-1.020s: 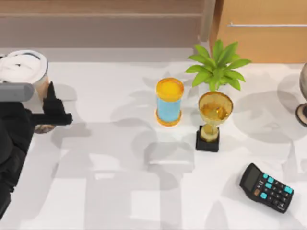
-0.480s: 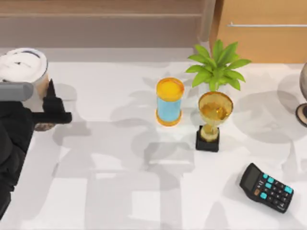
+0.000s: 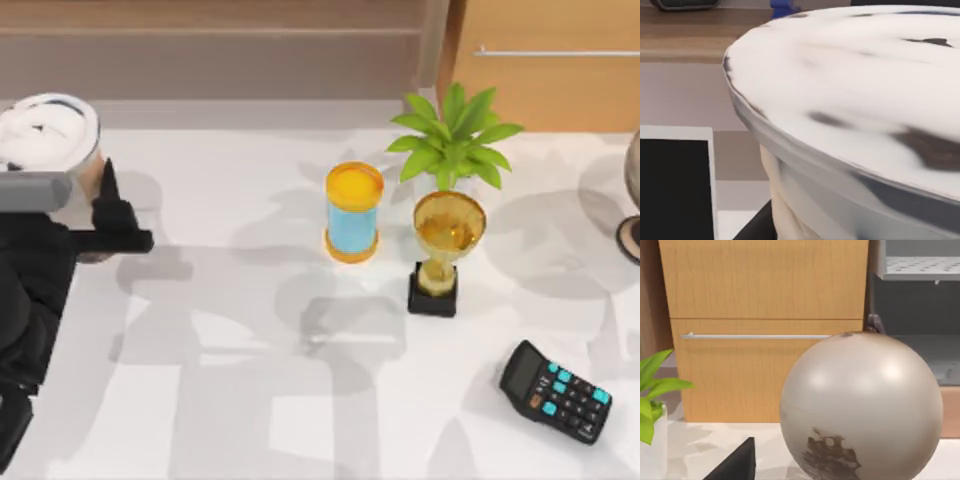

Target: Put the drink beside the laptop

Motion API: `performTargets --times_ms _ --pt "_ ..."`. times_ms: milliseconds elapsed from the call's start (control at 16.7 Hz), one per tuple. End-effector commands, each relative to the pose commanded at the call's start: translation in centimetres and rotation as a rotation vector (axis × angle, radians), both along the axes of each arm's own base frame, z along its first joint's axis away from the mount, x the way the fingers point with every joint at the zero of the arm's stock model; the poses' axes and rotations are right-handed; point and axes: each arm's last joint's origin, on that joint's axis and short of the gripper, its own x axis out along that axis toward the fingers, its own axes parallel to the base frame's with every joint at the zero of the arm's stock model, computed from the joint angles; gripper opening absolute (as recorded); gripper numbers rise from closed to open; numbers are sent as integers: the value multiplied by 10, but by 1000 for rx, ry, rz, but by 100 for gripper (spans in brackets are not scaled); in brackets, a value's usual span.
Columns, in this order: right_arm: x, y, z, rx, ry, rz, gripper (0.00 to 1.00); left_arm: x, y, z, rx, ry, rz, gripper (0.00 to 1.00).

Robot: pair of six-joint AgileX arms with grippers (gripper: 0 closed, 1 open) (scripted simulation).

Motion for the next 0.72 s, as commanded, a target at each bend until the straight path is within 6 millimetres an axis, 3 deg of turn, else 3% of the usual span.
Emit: performTargets --times_ms 480,720 --pt "0 0 0 0 0 0 100 -9 3 -24 14 84 3 0" --pt "0 0 0 0 0 0 100 -9 3 -24 14 84 3 0"
